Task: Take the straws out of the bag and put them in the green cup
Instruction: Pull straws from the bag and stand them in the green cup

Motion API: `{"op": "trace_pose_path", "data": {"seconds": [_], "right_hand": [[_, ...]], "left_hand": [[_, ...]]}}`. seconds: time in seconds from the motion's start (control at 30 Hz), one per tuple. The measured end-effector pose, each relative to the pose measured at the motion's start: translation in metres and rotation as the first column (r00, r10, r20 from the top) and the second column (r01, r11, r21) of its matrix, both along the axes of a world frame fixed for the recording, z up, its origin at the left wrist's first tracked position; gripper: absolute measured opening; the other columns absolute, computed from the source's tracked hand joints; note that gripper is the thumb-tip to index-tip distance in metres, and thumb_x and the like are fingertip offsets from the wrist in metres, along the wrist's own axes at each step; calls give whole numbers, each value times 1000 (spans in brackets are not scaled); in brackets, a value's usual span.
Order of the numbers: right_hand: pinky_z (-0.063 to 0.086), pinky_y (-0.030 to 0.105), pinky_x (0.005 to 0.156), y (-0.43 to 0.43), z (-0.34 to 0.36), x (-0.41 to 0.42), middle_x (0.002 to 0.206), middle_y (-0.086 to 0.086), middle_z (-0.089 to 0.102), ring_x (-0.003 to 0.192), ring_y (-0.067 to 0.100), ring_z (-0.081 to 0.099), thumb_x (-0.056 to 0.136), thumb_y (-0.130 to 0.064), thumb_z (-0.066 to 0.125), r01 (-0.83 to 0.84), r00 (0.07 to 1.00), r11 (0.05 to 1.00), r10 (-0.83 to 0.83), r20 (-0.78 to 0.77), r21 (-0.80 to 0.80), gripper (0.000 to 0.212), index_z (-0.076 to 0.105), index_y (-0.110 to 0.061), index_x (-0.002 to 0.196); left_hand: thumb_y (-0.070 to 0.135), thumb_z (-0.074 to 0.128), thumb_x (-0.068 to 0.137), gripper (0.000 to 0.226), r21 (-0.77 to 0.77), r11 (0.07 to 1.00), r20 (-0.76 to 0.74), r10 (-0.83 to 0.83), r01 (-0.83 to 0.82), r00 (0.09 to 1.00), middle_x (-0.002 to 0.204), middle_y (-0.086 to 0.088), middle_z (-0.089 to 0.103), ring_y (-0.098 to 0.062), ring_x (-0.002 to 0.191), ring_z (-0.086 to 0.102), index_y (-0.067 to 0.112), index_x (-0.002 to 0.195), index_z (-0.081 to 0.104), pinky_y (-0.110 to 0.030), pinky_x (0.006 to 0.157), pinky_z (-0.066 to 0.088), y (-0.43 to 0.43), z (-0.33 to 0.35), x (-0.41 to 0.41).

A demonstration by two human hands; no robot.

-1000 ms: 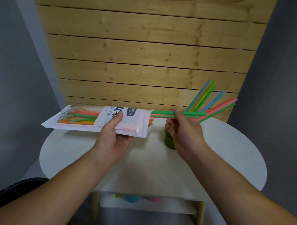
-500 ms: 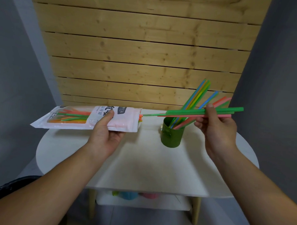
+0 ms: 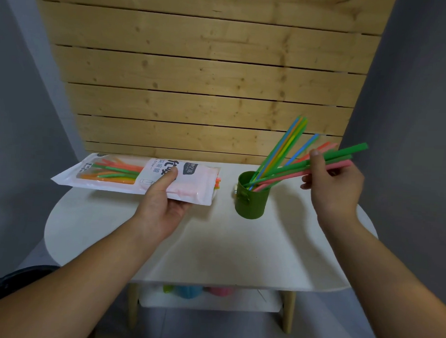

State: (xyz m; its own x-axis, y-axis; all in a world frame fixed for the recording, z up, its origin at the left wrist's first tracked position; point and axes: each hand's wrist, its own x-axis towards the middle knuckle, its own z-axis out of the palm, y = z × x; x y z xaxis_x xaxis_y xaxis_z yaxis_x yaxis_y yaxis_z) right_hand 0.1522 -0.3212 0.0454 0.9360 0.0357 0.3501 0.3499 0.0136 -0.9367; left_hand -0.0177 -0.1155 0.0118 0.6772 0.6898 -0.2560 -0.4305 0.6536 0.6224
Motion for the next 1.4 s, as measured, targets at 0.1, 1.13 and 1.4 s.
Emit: {"op": "trace_pose_path", "data": {"seconds": [0.1,1.13,1.4], "right_hand": [[55,29,49,12,-5,0,70,6,68,58,17,67,91,-34,68,-33,999,996,34,3,-85,24,64,-15,79],[60,32,65,43,-25,34,101,14,70,76,21,69,79,-14,82,-288,909,955,247,-336,-76,47,57,2,116],[59,38,66,19,-14,3,91,14,66,68,23,65,69,-57,81,-499,759,757,148,-634,-421,71,59,-1,105]], "left_hand": [[13,68,93,41,15,1000,0,-20,20,1000,118,-10,75,-27,109,73,15,133,56,-50,95,57,-2,-1,1],[15,67,94,39,67,996,-18,-56,57,998,108,-8,79,-21,94,77,17,131,58,-46,79,63,-4,5,-6],[14,68,93,42,60,997,-19,-47,48,999,107,-7,79,-21,91,78,17,133,57,-45,77,63,-8,7,-4]]}}
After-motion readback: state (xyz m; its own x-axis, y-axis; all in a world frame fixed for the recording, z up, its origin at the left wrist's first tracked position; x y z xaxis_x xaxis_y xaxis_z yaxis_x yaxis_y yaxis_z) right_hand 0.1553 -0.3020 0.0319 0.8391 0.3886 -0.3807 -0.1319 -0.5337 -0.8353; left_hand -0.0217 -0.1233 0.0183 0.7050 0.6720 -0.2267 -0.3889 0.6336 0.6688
